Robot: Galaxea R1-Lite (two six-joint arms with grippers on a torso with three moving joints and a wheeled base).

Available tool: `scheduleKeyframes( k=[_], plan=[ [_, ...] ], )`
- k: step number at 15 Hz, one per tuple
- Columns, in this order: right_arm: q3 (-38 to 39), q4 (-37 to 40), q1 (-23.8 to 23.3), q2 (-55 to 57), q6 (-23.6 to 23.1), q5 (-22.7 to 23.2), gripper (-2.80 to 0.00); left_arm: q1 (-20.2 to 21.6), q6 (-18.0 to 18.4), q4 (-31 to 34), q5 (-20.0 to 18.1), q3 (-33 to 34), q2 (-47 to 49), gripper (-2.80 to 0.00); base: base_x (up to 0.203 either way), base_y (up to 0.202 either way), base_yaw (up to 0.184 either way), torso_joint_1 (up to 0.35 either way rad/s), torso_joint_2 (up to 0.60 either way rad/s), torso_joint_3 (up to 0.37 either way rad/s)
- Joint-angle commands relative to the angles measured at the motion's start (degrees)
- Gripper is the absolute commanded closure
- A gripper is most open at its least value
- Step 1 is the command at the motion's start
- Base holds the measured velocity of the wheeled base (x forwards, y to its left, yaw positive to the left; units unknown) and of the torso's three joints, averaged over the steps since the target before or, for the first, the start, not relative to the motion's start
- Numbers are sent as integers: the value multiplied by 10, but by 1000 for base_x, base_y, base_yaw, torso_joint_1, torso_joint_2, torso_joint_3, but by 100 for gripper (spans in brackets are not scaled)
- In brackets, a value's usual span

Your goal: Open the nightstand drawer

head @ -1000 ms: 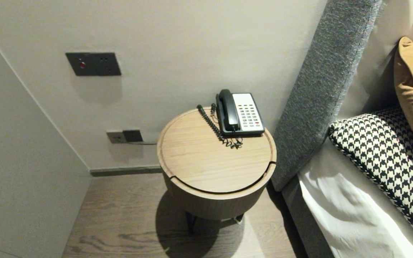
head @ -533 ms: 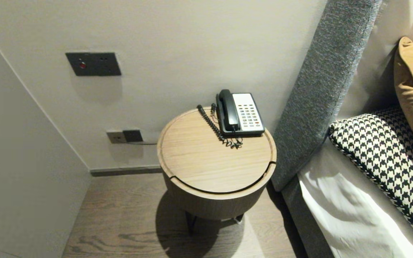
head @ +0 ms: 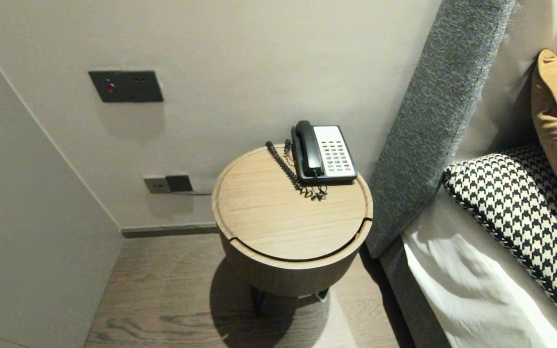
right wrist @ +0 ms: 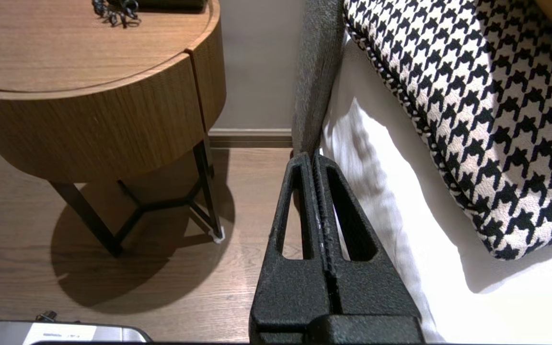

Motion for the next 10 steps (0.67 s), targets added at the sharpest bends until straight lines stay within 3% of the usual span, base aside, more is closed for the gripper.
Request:
scheduleKeyframes(
  k=[1, 6, 10],
  plan=[
    [23, 0, 0, 1, 2, 0, 0, 1, -2, 34, 0, -107, 124, 0, 0, 0, 0, 0, 0, 0],
    [23, -1, 0, 2, -23, 4, 0, 1, -60, 231, -4, -276, 242, 0, 0, 0, 0, 0, 0, 0],
    [23, 1, -1, 1, -34, 4, 0, -2, -100, 289, -38, -318, 307, 0, 0, 0, 0, 0, 0, 0]
  ],
)
